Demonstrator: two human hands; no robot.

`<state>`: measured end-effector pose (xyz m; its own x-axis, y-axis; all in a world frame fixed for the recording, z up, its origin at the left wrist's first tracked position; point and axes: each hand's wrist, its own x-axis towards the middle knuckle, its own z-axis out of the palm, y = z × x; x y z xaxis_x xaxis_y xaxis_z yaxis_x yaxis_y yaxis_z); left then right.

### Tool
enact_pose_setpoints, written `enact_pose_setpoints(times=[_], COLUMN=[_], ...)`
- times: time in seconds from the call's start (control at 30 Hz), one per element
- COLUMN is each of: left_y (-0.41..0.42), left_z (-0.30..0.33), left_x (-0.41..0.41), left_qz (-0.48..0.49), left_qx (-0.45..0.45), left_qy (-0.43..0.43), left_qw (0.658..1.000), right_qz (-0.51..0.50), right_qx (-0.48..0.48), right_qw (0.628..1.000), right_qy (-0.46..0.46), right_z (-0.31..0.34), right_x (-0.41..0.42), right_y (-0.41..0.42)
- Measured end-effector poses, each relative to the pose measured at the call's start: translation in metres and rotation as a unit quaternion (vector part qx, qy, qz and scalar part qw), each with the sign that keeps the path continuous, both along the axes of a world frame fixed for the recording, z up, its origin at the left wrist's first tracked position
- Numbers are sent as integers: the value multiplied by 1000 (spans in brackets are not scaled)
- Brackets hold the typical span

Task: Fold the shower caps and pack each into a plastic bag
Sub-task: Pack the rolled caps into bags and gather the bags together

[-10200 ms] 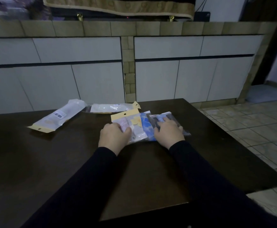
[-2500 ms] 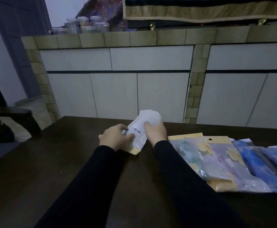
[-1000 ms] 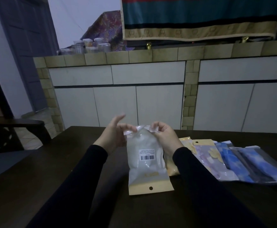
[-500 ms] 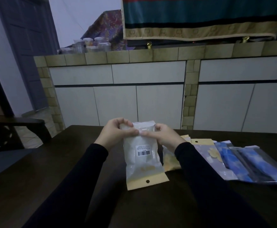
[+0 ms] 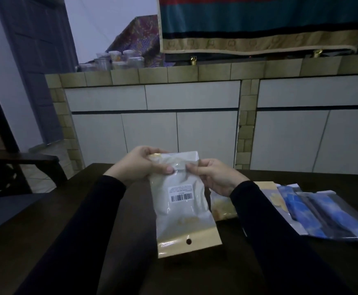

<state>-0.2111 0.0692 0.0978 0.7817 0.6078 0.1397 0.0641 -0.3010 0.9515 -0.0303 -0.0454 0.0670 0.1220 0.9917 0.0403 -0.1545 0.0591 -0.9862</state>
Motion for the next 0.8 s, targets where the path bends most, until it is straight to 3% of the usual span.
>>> enact_pose_setpoints(times=[0.2,0.3,0.37,0.47,0.5,0.57,0.67,0.73,0.8], left_y=[-13,-14,-15,-7,-5,-5,-14,-19,-19], left_z=[31,34,24,-8,-21,-39,-49,-49,-49], left_x=[-10,-11,-4,17,23,29,34,42,50], left_qz=[82,142,161,161,142,90,69,149,191], left_qx=[94,207,318,502,526,480,250,88,-64], left_qy=[-82,-155,-178,-138,-121,-103,-89,-104,-132], left_qw=[989,955,917,839,830,867,962,979,971], right_qz=[-76,-258,-345,-213,-184,-205,-249,-240,-235], right_qx=[90,87,41,-63,-67,-49,-16,4,-1], right_qw=[992,944,919,974,980,976,965,968,967], right_qy=[-37,-187,-188,-43,-28,-57,-76,-72,-103], right_z=[24,26,26,29,27,18,5,2,-1], right_x=[-5,-7,-8,-11,-10,-5,4,6,5], right_y=[-8,-3,-1,-3,-3,0,5,6,7])
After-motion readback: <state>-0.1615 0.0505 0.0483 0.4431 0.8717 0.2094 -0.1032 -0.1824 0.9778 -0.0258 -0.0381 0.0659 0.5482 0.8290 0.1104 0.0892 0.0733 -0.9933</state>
